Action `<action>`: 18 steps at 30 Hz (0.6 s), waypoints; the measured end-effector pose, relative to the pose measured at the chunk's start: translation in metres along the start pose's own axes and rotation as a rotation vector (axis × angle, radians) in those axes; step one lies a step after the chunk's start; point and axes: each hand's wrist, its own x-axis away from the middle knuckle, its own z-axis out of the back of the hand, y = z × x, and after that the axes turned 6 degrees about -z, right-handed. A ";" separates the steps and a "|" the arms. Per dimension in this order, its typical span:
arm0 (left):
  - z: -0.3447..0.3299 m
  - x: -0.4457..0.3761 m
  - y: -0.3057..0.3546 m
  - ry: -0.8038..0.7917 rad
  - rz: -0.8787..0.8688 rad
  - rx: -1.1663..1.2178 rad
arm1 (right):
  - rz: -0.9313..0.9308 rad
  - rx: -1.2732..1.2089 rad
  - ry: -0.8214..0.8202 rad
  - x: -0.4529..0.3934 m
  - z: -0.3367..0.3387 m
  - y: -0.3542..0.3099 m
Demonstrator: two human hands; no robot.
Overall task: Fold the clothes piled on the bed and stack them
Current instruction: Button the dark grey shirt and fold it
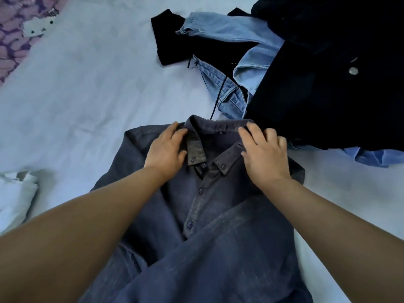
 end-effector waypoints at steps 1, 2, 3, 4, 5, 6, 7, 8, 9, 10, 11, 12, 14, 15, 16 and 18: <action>0.000 -0.010 -0.004 -0.032 0.046 -0.022 | -0.011 -0.016 0.017 -0.002 -0.003 0.000; -0.001 -0.019 -0.007 -0.061 0.077 -0.057 | -0.018 -0.038 0.039 -0.003 -0.006 -0.002; -0.002 -0.028 -0.010 -0.083 0.093 -0.094 | -0.058 -0.069 0.056 -0.005 -0.007 -0.003; -0.003 -0.036 -0.012 -0.101 0.099 -0.130 | -0.126 -0.102 0.048 -0.006 -0.008 -0.006; -0.004 -0.041 -0.013 -0.110 0.096 -0.161 | -0.203 -0.137 0.016 -0.007 -0.008 -0.007; -0.006 -0.045 -0.013 -0.110 0.086 -0.180 | -0.265 -0.166 -0.012 -0.007 -0.008 -0.007; -0.006 -0.048 -0.012 -0.095 0.071 -0.195 | -0.300 -0.187 -0.037 -0.008 -0.007 -0.006; -0.006 -0.049 -0.011 -0.074 0.055 -0.206 | -0.310 -0.206 -0.057 -0.010 -0.006 -0.004; -0.003 -0.048 -0.009 -0.058 0.043 -0.204 | -0.308 -0.232 -0.071 -0.012 -0.003 -0.003; 0.001 -0.046 -0.007 -0.056 0.039 -0.181 | -0.300 -0.257 -0.082 -0.014 0.001 -0.001; 0.005 -0.044 -0.005 -0.064 0.030 -0.148 | -0.303 -0.278 -0.097 -0.015 0.005 0.000; 0.010 -0.041 -0.004 -0.085 0.016 -0.107 | -0.307 -0.304 -0.111 -0.015 0.008 0.001; 0.023 -0.034 -0.002 -0.138 -0.013 -0.030 | -0.334 -0.422 -0.144 -0.011 0.017 0.000; 0.028 -0.030 -0.002 -0.154 -0.029 0.001 | -0.353 -0.501 -0.151 -0.007 0.020 0.000; 0.035 -0.025 -0.003 -0.157 -0.056 0.017 | -0.373 -0.568 -0.153 -0.002 0.025 -0.001; 0.047 -0.013 -0.004 -0.122 -0.117 0.020 | -0.410 -0.646 -0.165 0.009 0.034 -0.007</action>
